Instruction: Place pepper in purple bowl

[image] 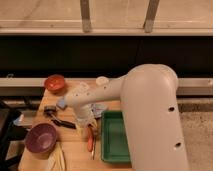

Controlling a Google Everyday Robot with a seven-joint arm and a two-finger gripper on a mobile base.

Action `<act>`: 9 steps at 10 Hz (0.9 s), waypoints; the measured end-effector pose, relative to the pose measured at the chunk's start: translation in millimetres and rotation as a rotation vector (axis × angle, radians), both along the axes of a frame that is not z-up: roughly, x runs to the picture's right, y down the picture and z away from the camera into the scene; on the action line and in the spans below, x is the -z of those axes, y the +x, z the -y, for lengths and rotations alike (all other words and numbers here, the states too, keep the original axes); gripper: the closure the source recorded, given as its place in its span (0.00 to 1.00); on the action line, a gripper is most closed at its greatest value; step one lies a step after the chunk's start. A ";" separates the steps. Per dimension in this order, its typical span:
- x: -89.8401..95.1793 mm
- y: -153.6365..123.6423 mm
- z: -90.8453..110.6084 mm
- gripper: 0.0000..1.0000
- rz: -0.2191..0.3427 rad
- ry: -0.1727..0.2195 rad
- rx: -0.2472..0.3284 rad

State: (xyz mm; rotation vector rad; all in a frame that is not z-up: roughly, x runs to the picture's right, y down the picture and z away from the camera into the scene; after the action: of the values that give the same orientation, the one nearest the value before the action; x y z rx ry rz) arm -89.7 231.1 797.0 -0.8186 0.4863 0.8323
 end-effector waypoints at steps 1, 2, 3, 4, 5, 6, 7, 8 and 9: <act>-0.3 -2.8 -1.3 0.38 0.006 -0.005 0.002; -0.2 -6.2 -3.3 0.38 0.014 -0.010 0.002; 0.4 -8.4 -4.9 0.38 0.021 -0.014 0.000; 1.9 -11.0 -7.8 0.38 0.029 -0.021 -0.002; 3.3 -14.3 -10.0 0.38 0.038 -0.024 -0.009; 4.7 -14.5 -11.0 0.38 0.038 -0.023 -0.011; 9.4 -13.0 -8.7 0.38 0.026 -0.010 -0.017; 14.5 -10.7 -4.1 0.38 0.020 0.005 -0.019; 17.9 -9.4 -1.0 0.38 0.018 0.014 -0.018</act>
State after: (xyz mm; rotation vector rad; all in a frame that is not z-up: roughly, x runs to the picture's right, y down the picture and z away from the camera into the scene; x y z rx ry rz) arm -99.1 232.1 779.1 -0.8181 0.4575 0.8438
